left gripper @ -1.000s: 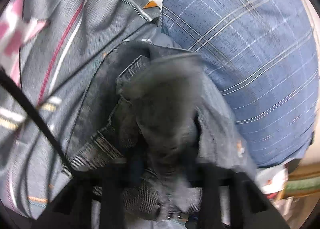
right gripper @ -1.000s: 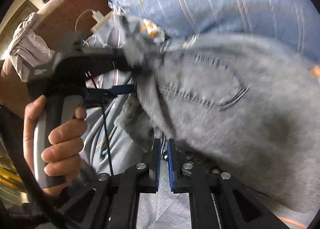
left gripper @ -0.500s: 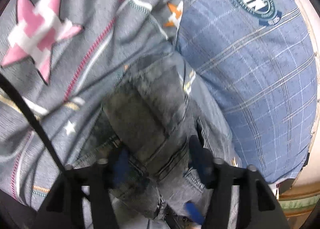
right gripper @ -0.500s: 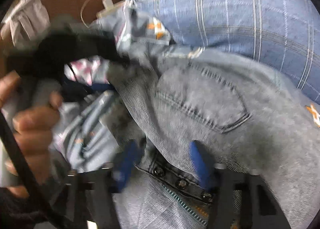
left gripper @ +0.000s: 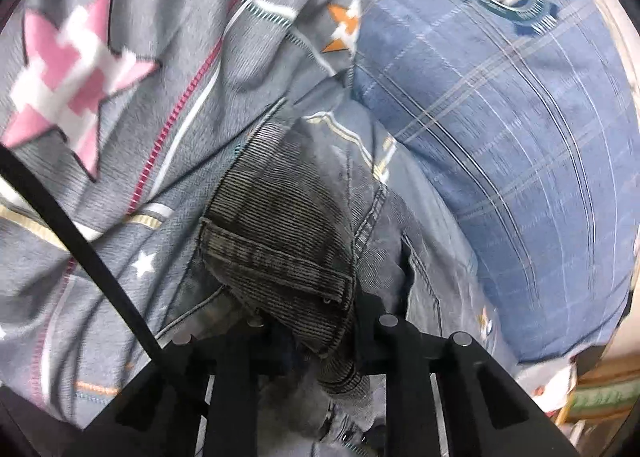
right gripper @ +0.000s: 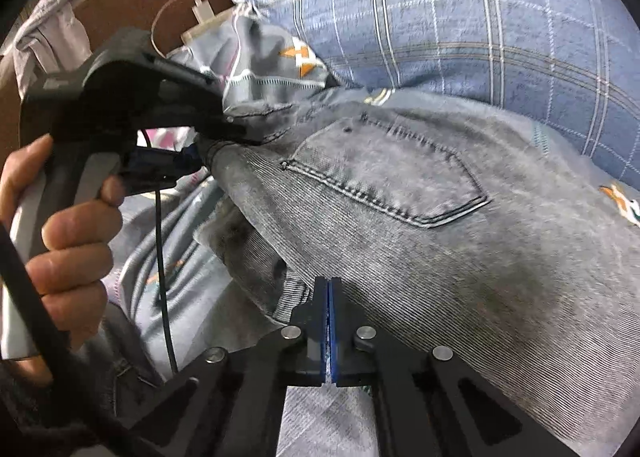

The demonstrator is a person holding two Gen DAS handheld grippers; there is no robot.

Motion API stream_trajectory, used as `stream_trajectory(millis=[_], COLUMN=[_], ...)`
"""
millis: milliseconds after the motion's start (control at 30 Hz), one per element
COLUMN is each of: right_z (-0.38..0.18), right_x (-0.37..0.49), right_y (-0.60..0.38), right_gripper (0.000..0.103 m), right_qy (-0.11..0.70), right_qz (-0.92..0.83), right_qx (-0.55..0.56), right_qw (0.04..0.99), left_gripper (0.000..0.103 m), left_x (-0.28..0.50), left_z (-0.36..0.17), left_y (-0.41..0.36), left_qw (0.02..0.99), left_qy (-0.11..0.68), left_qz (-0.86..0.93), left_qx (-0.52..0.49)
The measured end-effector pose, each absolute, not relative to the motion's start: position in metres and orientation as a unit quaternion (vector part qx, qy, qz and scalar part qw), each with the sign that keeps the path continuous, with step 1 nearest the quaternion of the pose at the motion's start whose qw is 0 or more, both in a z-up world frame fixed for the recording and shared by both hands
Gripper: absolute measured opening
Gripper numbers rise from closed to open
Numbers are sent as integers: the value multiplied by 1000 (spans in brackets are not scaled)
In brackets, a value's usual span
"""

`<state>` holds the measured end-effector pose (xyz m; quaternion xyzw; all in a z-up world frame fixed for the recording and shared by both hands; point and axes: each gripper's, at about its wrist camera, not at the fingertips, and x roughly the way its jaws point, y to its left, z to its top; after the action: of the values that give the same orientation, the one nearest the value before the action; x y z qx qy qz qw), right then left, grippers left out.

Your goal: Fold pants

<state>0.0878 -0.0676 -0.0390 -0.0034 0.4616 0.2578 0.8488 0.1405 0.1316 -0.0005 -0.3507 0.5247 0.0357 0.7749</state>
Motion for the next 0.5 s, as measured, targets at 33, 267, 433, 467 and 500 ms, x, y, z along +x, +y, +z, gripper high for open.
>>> stream_trajectory(millis=[33, 267, 433, 467, 500], right_z=[-33, -19, -36, -37, -39], right_x=[83, 46, 45, 48, 52], right_y=[-71, -84, -85, -86, -87], right_gripper=[0, 0, 2, 2, 2], right_qy=[456, 422, 428, 429, 430], right_qz=[259, 288, 275, 274, 276], right_qx=[0, 19, 12, 15, 20], right_qw=[851, 860, 861, 860, 859], left_gripper=[21, 28, 26, 24, 20], left_x=[134, 99, 108, 108, 108], left_z=[3, -34, -51, -46, -42], left_y=[133, 150, 160, 158, 157], left_qw=[777, 761, 748, 757, 763], left_qy=[523, 532, 533, 529, 525], left_qz=[33, 66, 71, 70, 67], left_qx=[-348, -366, -389, -378, -372])
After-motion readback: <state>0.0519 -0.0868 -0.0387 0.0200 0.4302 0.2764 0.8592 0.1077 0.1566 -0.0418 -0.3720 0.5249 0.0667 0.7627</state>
